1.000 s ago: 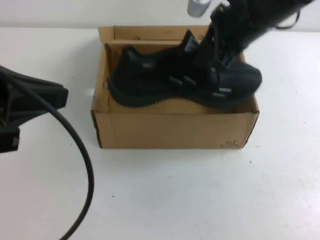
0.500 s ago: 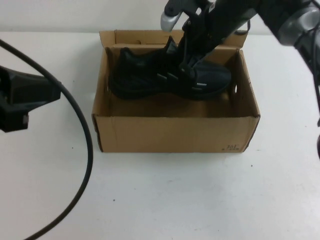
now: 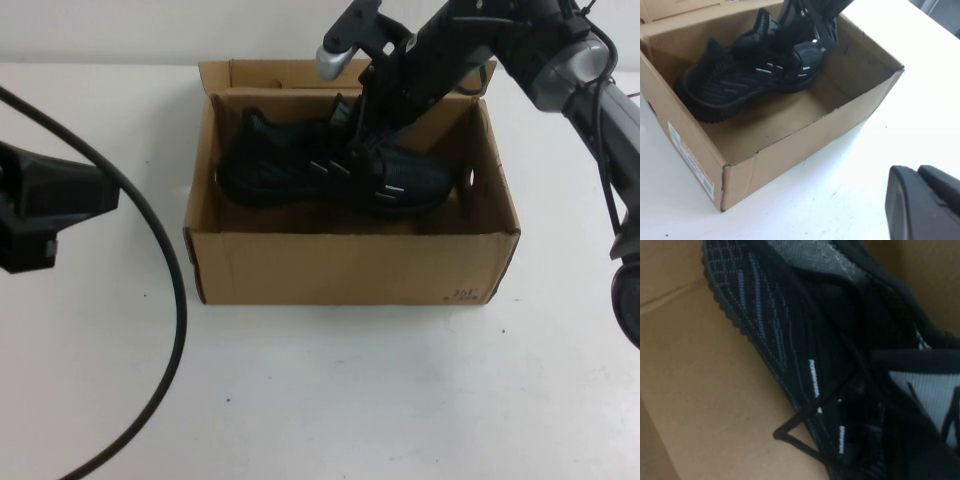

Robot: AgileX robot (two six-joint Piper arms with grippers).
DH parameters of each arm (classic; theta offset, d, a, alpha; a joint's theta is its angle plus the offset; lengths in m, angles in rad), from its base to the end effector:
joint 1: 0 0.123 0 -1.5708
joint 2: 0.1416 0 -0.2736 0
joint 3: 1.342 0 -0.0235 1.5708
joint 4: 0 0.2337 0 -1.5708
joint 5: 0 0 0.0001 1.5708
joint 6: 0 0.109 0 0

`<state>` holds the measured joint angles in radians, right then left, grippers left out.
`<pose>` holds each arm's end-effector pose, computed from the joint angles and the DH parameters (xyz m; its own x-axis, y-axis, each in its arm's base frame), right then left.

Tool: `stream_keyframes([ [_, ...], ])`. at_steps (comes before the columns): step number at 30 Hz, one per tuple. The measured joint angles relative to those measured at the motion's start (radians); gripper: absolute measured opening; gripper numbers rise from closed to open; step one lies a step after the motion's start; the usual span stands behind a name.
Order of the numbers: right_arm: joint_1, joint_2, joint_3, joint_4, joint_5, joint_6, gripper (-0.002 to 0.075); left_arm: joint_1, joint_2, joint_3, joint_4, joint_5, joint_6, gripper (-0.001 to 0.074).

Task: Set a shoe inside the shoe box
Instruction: Place the shoe in the shoe box

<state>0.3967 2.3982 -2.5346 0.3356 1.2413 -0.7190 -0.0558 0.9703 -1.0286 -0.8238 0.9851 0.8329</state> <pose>0.4518 0.2261 0.2654 -0.3397 -0.7296 -0.5935 -0.8717 0.4813 -0.0928 0.1711 -0.0764 0.3731 -0.4258 0.2540 -0.8684 0.6826 0.7202 -0.1241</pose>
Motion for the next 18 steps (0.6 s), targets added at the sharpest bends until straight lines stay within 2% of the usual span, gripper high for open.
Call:
stream_keyframes([
  [14,0.0,0.0,-0.002,-0.039,-0.077,0.03,0.001,0.0,0.0,0.0,0.006,0.029,-0.008,-0.0001],
  [18,0.0,0.0,-0.002,-0.039,-0.073,0.01,0.0034,0.0,0.0,0.0,0.007,0.032,-0.008,-0.0001],
])
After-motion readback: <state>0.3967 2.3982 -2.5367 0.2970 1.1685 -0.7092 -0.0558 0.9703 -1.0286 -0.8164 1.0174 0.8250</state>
